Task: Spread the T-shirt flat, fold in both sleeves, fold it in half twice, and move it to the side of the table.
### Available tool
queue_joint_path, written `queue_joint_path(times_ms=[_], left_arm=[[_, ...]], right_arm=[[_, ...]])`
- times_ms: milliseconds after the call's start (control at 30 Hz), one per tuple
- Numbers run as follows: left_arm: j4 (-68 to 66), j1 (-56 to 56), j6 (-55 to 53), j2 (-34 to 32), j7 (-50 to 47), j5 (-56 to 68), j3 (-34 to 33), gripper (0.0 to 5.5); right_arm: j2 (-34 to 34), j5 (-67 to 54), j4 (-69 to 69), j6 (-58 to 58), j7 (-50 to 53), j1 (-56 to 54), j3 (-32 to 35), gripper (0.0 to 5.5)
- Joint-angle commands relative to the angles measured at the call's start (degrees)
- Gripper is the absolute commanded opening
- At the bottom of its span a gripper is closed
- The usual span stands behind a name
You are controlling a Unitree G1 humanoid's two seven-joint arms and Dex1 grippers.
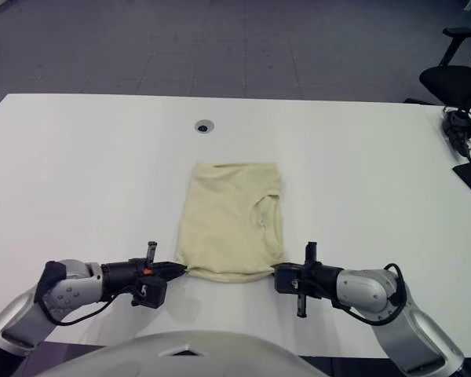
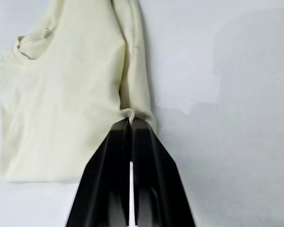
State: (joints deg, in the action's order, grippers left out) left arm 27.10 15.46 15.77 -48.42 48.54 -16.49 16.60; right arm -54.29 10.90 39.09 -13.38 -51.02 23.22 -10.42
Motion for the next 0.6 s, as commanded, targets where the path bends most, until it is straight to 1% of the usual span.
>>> queue_joint_path(times_ms=[33,200,267,433,600], left_arm=[[8.8,3.0,-4.6,-3.7,4.7,14.8,-5.2,0.00],[13.2,8.2,-7.7,-8.3,8.4,25.1,-15.5,0.00],[15.1,11.1,-8.5,-9.2,9.8,28.9,-19.3,0.00],[17.9,16.0,-9.9,-10.3,13.8,36.5,-27.3,0.00],[19.9,19.3,-11.5,-9.8,17.3,42.0,-31.3,0.00]], right_arm=[[-4.7,-7.4,3.0,3.6,-5.9,2.4,8.2,0.16],[-8.5,-19.2,7.2,5.2,-16.8,7.8,23.5,0.16],[-9.1,-23.1,8.8,4.4,-20.0,8.4,28.0,0.16],[-9.2,-29.6,11.9,2.7,-24.5,8.9,34.6,0.16],[-9.0,-36.1,15.3,-0.3,-28.6,10.1,41.3,0.16]])
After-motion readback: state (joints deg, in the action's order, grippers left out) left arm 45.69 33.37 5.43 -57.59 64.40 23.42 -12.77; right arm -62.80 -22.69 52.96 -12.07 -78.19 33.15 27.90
